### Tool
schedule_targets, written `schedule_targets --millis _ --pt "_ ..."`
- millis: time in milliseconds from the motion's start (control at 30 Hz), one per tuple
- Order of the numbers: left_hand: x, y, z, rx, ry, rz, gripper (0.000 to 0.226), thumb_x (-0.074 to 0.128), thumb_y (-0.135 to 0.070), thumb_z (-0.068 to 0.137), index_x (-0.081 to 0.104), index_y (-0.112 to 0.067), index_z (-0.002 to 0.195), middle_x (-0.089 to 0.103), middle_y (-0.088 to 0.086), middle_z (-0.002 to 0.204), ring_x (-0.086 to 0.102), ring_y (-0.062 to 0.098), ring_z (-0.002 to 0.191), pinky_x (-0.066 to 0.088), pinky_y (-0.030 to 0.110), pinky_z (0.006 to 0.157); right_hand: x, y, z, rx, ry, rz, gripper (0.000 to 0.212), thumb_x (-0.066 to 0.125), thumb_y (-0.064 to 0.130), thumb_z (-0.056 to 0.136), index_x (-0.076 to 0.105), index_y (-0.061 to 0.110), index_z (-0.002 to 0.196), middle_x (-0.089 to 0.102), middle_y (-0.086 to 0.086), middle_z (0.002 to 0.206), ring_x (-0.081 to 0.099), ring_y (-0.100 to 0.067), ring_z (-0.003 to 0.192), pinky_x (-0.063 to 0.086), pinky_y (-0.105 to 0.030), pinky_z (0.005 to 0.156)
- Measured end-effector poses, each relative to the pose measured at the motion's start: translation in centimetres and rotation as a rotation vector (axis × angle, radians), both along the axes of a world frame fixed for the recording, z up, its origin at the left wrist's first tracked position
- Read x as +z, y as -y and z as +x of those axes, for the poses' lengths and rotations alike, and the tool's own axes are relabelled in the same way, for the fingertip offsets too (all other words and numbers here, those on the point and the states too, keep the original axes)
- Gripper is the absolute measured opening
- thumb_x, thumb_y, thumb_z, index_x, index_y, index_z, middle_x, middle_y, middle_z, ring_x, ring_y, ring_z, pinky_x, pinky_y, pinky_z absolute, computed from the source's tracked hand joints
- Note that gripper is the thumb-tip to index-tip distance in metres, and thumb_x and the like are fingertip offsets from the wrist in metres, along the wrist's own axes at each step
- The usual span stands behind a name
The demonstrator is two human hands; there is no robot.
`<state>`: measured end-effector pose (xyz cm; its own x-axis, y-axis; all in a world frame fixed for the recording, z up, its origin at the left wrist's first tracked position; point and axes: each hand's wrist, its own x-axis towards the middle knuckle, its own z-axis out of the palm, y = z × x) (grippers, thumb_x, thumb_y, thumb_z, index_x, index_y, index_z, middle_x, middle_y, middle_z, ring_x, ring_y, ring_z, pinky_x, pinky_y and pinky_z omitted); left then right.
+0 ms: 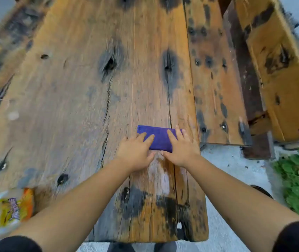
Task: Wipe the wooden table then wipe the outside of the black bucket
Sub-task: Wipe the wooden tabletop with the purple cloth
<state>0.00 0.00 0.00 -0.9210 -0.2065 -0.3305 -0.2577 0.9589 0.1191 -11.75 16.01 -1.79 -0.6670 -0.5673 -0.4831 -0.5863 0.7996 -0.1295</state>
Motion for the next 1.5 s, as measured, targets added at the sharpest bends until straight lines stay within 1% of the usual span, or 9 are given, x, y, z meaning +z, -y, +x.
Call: schedule_targets --millis 400,533,633,800,933,1067,1200,1367,1500 --pt "-5.7 -0.7 -0.8 0.056 0.242 0.02 0.076 0.028 -0.066 0.095 0.012 -0.027 0.157 0.016 0.002 0.163 0.031 0.029 0.143 0.027 0.057 0.108 -4.9 -0.7 1.8 -0.042 0.089 0.1 0.089 0.032 0.077 0.083 -0.003 0.036 0.152 -0.01 0.002 0.163 0.0 -0.029 0.149 0.02 -0.051 0.114" --pt "-5.9 0.1 -2.6 0.108 0.283 0.039 0.072 0.025 -0.062 0.096 0.012 -0.026 0.157 0.008 -0.001 0.167 0.007 0.029 0.152 0.015 0.062 0.112 -3.2 0.6 3.5 -0.022 0.042 0.198 0.091 0.027 0.082 0.078 0.014 0.031 0.152 0.016 -0.008 0.161 0.024 -0.032 0.141 0.023 -0.052 0.107" --pt "-6.7 1.4 -4.2 0.077 0.255 0.119 0.063 0.028 -0.054 0.1 0.019 -0.023 0.154 0.002 -0.004 0.168 -0.001 0.028 0.153 0.01 0.062 0.114 -1.9 2.1 6.9 0.089 0.007 0.131 0.084 0.02 0.081 0.077 0.047 0.024 0.131 0.056 -0.008 0.126 0.042 -0.028 0.118 0.024 -0.048 0.089" --pt "-8.0 2.8 -6.2 -0.097 0.162 0.166 0.052 0.047 -0.041 0.099 0.035 -0.016 0.143 0.007 -0.002 0.167 0.013 0.025 0.152 0.02 0.055 0.113 -1.3 3.8 10.5 0.204 0.145 0.026 0.063 0.035 0.069 0.082 0.052 0.023 0.121 0.058 -0.007 0.118 0.043 -0.029 0.11 0.028 -0.048 0.084" --pt "-8.1 3.7 -6.7 -0.077 0.068 0.237 0.046 0.06 -0.037 0.091 0.046 -0.016 0.13 0.029 0.001 0.156 0.034 0.027 0.138 0.035 0.05 0.104 -2.2 2.9 6.0 -0.053 0.163 -0.154 0.038 0.049 0.053 0.086 0.056 0.024 0.11 0.063 0.0 0.108 0.053 -0.026 0.105 0.043 -0.043 0.086" --pt "-7.6 3.7 -7.5 -0.048 -0.013 0.257 0.055 0.061 -0.031 0.09 0.042 -0.018 0.14 0.043 0.004 0.146 0.042 0.03 0.131 0.038 0.048 0.104 -4.2 1.5 3.2 -0.365 0.066 -0.191 0.044 0.059 0.052 0.084 0.054 0.021 0.114 0.055 -0.001 0.112 0.056 -0.023 0.102 0.053 -0.041 0.081" --pt "-7.3 2.7 -7.2 -0.111 -0.033 0.266 0.056 0.06 -0.027 0.09 0.041 -0.017 0.142 0.047 0.008 0.135 0.047 0.031 0.123 0.042 0.044 0.099 -5.6 2.0 4.5 -0.487 0.125 -0.123 0.052 0.064 0.062 0.076 0.053 0.021 0.106 0.058 0.0 0.102 0.059 -0.022 0.093 0.054 -0.037 0.07" --pt "-7.5 1.7 -3.7 0.093 -0.058 0.455 0.048 0.062 -0.026 0.091 0.048 -0.01 0.134 0.054 0.009 0.128 0.05 0.028 0.119 0.044 0.042 0.099 -5.5 2.5 4.9 -0.54 0.01 -0.13 0.021 0.06 0.042 0.088 0.048 0.027 0.097 0.061 0.002 0.091 0.061 -0.023 0.081 0.054 -0.038 0.066" --pt "-7.8 1.6 0.8 0.134 -0.126 0.487 0.044 0.064 -0.023 0.089 0.056 -0.007 0.13 0.053 0.01 0.137 0.048 0.029 0.128 0.039 0.04 0.109 -5.4 3.2 4.9 -0.608 0.145 -0.306 0.013 0.056 0.031 0.093 0.047 0.022 0.093 0.06 -0.004 0.086 0.06 -0.026 0.078 0.054 -0.041 0.068"
